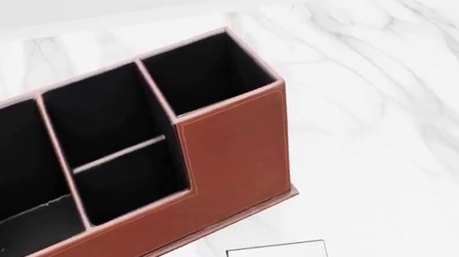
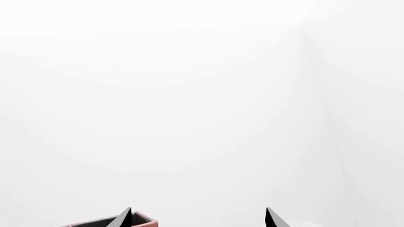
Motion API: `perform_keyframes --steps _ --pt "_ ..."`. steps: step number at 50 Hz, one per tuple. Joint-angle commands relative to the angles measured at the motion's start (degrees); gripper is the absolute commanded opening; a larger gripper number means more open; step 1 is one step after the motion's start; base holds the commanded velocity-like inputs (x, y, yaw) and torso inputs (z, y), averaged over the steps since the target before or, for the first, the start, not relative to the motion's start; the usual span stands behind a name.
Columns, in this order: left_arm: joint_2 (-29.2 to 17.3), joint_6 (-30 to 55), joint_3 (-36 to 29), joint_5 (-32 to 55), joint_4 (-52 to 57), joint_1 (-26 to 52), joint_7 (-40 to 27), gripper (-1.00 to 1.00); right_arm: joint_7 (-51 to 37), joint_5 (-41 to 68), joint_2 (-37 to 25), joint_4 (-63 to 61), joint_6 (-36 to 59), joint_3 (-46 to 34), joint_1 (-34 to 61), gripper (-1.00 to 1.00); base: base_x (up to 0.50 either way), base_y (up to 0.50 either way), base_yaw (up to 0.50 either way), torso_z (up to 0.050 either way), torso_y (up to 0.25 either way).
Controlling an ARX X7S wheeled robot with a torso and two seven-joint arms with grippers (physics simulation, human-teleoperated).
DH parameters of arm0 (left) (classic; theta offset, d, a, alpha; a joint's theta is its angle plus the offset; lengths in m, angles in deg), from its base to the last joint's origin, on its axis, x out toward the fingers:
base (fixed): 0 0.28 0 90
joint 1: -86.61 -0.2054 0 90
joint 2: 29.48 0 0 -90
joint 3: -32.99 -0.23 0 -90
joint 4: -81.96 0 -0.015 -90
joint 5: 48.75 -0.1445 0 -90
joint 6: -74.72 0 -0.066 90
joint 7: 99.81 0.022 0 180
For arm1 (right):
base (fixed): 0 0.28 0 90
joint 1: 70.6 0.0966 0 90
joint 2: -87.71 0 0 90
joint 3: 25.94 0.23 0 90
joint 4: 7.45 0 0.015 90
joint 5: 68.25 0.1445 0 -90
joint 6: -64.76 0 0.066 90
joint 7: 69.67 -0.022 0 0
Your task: Pick up the book and place it in the back compartment of the caddy.
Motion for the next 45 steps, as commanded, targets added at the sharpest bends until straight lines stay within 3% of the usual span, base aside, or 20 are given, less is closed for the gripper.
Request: perform_keyframes --steps 1,45 --pt "-0.2 0.06 -0.17 -0.07 0.11 0.0 -0.39 1.0 -0.32 -0.1 -0.19 0.08 0.01 -0.26 0.08 1.0 0.1 0.0 0.0 0.0 0.0" --pt "-1.08 0.07 -0.97 0.02 -0.07 0.22 -1.53 1.0 -1.59 0.69 -0.92 0.44 0.33 -0.99 0.54 1.0 0.08 0.0 0.0 0.0 0.0"
